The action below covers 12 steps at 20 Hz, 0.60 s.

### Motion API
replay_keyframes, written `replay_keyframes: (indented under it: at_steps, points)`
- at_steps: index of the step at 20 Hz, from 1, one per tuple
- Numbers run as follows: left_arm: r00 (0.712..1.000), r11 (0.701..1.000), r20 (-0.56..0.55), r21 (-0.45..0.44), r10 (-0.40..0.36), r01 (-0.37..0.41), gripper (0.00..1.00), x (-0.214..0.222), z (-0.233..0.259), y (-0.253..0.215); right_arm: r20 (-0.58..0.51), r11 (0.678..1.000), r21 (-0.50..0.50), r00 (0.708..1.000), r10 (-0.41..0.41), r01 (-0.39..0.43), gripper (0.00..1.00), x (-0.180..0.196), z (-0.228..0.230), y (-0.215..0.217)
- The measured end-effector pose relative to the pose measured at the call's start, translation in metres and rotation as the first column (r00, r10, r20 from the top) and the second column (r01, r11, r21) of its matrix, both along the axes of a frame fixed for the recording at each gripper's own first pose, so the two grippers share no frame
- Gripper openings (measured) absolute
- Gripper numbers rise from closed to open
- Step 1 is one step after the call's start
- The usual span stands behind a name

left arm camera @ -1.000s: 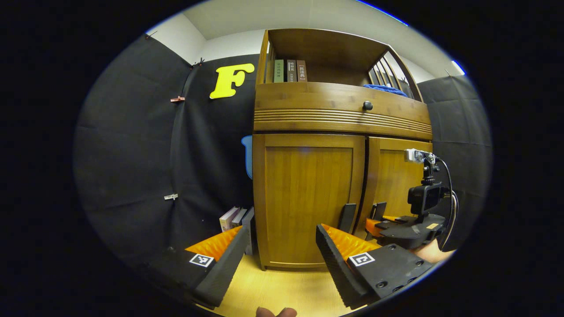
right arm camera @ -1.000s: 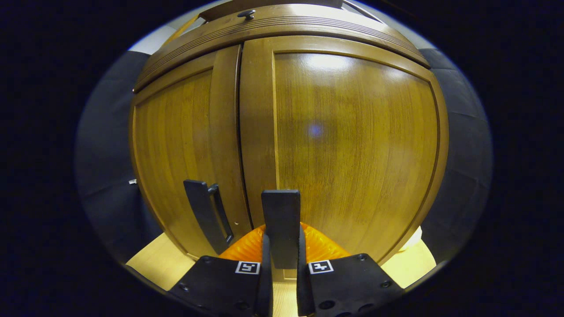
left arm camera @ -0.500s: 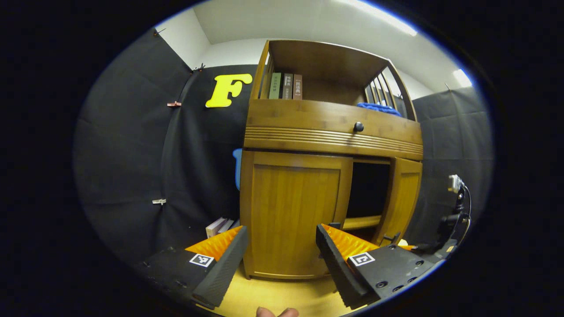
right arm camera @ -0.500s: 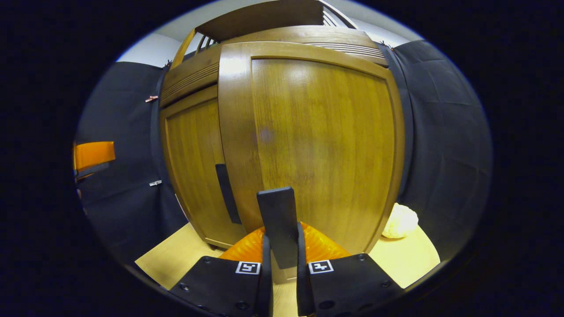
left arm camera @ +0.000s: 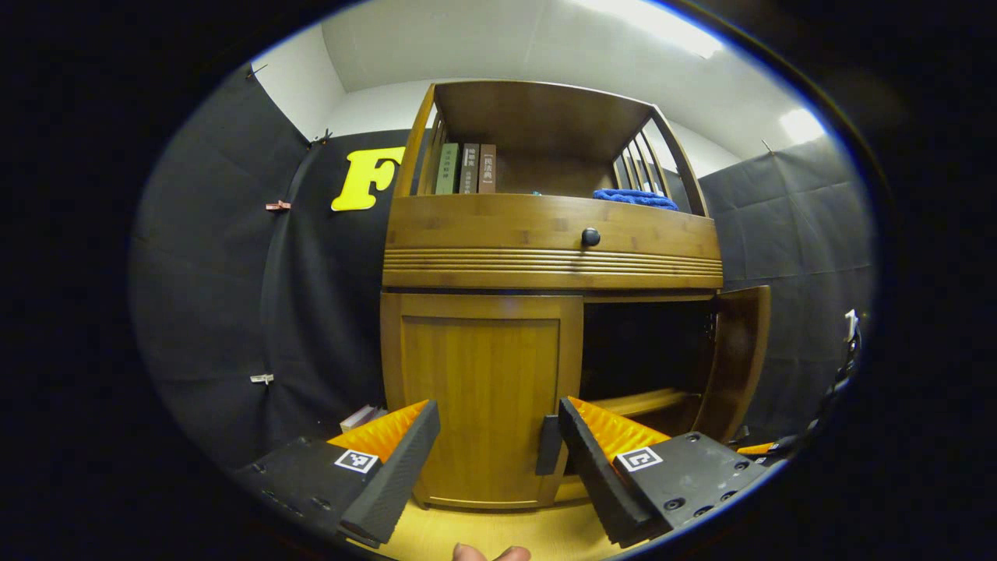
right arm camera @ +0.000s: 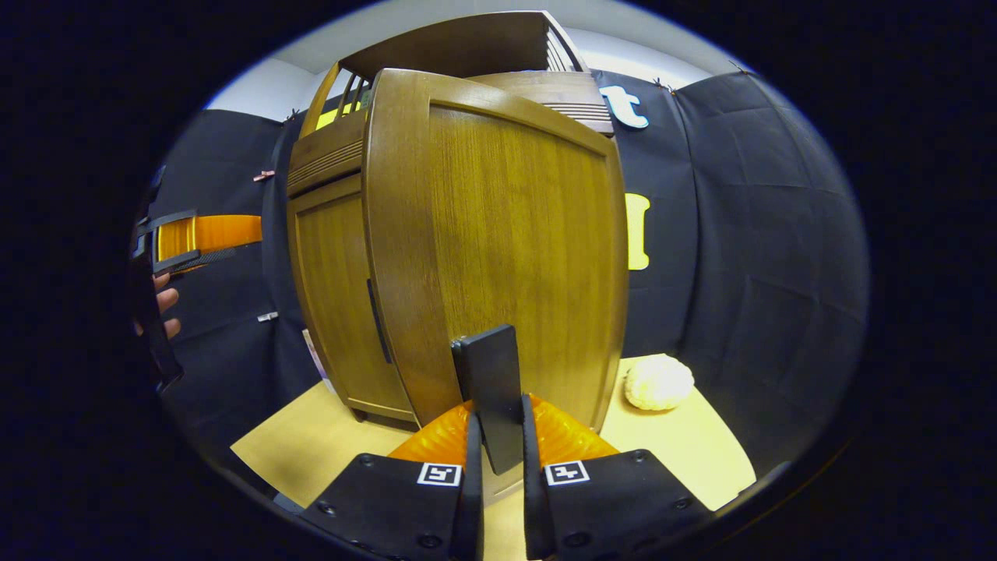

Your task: Open the right door of the double-door shoe cabinet with the right hand, and open the left door with the left hand.

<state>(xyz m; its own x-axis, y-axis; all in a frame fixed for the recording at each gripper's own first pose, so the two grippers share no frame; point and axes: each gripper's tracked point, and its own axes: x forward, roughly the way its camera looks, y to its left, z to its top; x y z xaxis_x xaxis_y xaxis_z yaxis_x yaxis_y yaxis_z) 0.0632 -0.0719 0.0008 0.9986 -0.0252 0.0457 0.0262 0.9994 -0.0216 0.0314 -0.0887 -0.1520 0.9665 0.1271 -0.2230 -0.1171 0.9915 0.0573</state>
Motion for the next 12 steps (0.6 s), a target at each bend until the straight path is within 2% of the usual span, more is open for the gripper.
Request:
replay_keyframes:
  at_steps: [6, 12]
  points:
    - [0.999, 1.000, -0.025, 0.002, -0.027, 0.027, 0.95, 0.011, -0.009, -0.019, -0.006, 0.993, 0.032, 0.994, -0.111, 0.111, 0.23, -0.019, 0.002, -0.049]
    - [0.998, 0.999, -0.039, -0.007, -0.053, 0.053, 0.95, 0.021, -0.012, -0.036, -0.008, 0.989, -0.023, 0.989, -0.146, 0.145, 0.20, -0.025, 0.007, -0.096]
